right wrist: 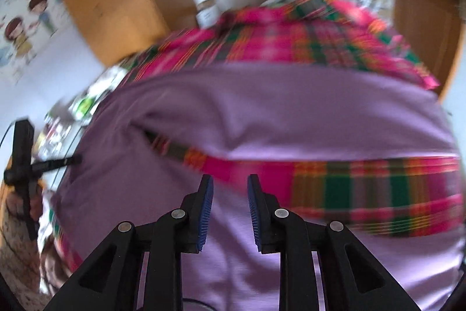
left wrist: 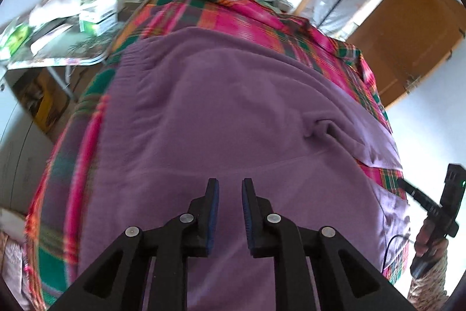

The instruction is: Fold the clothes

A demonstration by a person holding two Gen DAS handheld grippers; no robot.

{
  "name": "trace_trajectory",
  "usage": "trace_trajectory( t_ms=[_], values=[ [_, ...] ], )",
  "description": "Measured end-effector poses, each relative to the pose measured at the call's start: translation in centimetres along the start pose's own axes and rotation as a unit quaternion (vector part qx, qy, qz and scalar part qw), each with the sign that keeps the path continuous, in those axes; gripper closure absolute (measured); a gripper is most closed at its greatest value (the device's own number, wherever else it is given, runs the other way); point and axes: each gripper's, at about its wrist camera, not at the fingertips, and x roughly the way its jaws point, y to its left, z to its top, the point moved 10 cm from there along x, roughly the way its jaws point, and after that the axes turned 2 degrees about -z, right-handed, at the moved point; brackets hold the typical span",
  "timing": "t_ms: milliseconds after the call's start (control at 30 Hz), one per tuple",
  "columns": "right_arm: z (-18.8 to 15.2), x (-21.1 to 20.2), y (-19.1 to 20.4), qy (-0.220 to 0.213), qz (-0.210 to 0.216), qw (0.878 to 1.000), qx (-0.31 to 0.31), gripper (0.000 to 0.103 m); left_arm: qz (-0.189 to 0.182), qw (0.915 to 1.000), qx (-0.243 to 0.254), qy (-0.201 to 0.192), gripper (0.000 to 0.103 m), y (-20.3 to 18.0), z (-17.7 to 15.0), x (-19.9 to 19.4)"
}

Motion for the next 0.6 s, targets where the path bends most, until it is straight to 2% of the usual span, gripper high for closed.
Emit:
trace_trajectory(
  t_ms=[133, 267, 467, 533, 600],
  values=[
    [-1.0, 1.8, 4.3, 0.012, 0.014, 0.998, -0.065, 0.078, 0.01, 0.9995, -0.027, -0.014, 0.087, 2.5, 0.3, -1.2],
    [-1.9, 3.2, 7.3, 0.03, 0.033, 0.995, -0.093, 0.078, 0.021, 0.998, -0.056, -0.021, 0.087, 4.9, 0.4, -1.7],
    [-4.9, 4.4, 11.0, 0.049, 0.023, 0.984, -0.169, 0.076, 0.031, 0.9961, -0.077, -0.029, 0.086, 7.1, 0.2, -2.4],
    [-5.1, 4.4, 11.9, 0.046, 0.026, 0.983, -0.175, 0.076, 0.033, 0.9954, -0.085, -0.031, 0.081, 7.7, 0.3, -2.6],
    [-5.2, 4.4, 12.8, 0.045, 0.037, 0.983, -0.175, 0.075, 0.035, 0.9946, -0.092, -0.033, 0.081, 8.3, 0.5, -2.9]
  ],
)
